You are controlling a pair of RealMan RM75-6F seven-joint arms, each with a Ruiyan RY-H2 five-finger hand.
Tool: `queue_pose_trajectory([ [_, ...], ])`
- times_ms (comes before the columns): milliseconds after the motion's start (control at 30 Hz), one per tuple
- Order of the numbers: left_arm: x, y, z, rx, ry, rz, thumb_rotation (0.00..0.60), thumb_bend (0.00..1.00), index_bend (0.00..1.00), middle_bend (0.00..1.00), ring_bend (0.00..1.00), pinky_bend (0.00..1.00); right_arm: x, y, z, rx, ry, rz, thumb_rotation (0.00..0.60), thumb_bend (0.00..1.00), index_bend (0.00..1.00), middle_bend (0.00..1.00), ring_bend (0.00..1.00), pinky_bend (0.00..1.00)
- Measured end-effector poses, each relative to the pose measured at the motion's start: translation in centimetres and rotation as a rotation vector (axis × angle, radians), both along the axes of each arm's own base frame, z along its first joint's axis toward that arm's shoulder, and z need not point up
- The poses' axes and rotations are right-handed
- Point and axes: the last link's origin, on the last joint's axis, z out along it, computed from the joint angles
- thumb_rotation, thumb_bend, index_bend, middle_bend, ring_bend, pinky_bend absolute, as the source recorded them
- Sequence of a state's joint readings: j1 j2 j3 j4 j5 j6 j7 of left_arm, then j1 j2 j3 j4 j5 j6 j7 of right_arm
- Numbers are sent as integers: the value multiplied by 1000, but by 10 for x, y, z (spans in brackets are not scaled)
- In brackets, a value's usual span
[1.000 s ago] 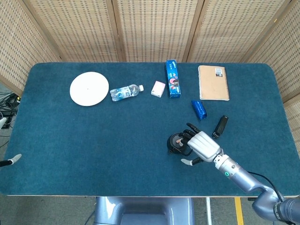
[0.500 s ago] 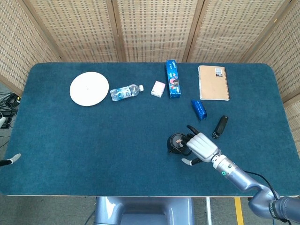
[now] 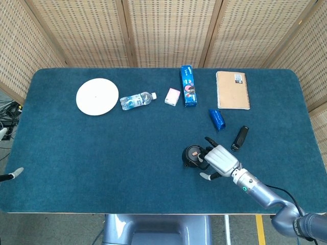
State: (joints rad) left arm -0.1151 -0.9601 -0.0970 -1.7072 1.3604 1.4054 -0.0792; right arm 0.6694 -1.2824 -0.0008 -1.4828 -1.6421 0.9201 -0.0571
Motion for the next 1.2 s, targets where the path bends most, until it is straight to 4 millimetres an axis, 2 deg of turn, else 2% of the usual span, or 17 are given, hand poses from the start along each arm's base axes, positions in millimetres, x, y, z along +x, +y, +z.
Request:
queue_pose_trajectory([
  [333, 0, 0, 0, 0, -2, 0, 600, 0, 0, 0, 0, 0, -1, 4, 2, 8, 3, 18, 461, 536, 469, 476, 417, 0],
  [767, 0, 0, 1, 3, -3, -1, 600, 0, 0, 0, 0, 0, 5, 2, -10, 17, 18, 50, 495, 541, 481, 485, 417, 0],
  [1200, -1, 0, 3, 7, -9, -2, 600, 0, 0, 0, 0, 0, -1, 5, -12, 37, 78, 61, 495, 518, 502, 502, 422, 0],
])
